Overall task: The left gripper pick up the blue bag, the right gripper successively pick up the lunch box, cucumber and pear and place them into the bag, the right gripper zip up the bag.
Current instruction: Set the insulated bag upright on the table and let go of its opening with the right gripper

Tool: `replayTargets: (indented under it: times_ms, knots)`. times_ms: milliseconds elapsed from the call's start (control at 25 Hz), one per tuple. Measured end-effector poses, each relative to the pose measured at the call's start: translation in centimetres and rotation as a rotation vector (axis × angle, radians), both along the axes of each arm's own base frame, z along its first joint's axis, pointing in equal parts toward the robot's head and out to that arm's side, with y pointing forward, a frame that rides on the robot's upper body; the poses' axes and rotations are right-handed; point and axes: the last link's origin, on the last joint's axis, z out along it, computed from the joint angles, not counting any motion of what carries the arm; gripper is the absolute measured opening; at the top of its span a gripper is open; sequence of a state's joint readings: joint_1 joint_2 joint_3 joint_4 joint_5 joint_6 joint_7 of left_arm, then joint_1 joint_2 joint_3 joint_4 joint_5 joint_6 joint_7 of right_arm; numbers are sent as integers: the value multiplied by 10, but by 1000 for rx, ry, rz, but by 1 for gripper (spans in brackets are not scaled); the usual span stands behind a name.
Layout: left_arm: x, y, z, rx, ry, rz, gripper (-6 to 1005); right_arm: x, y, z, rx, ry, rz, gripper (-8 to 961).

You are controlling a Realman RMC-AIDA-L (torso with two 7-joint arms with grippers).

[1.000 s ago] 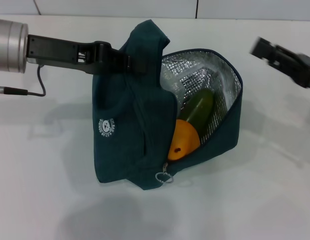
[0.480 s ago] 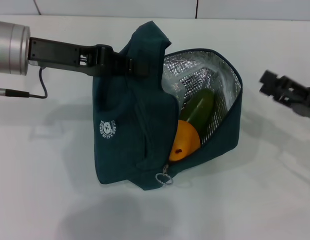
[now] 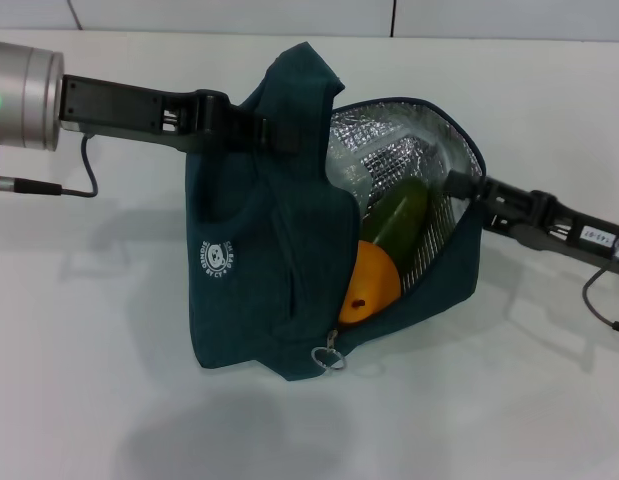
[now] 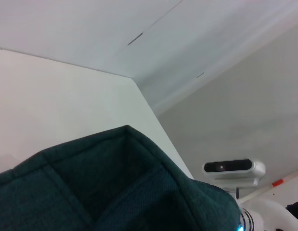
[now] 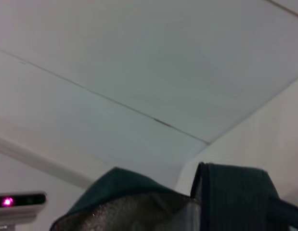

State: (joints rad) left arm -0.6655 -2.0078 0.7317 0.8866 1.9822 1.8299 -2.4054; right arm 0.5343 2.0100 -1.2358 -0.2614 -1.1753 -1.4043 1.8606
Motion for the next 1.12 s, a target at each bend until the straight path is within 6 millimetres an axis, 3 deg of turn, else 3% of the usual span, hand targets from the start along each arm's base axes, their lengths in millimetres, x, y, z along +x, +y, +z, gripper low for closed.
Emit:
replayTargets:
  times_ms: [200, 640, 880, 960, 1120]
  knots:
    - [0, 0, 0, -1, 2, -1, 38, 0, -1, -2, -10, -12, 2, 865]
    - [0, -2, -1, -17, 14, -10, 37, 1, -1, 2, 23, -22, 29, 640]
    - [2, -4, -2, -36, 16, -26, 37, -6, 1, 7, 59, -14, 81, 404]
    - [3, -4, -2, -43, 14, -36, 37, -8, 1, 9, 73, -3, 94, 189]
    - [9, -7, -2, -71, 2, -65, 37, -11, 0, 18, 118, 39, 121, 104]
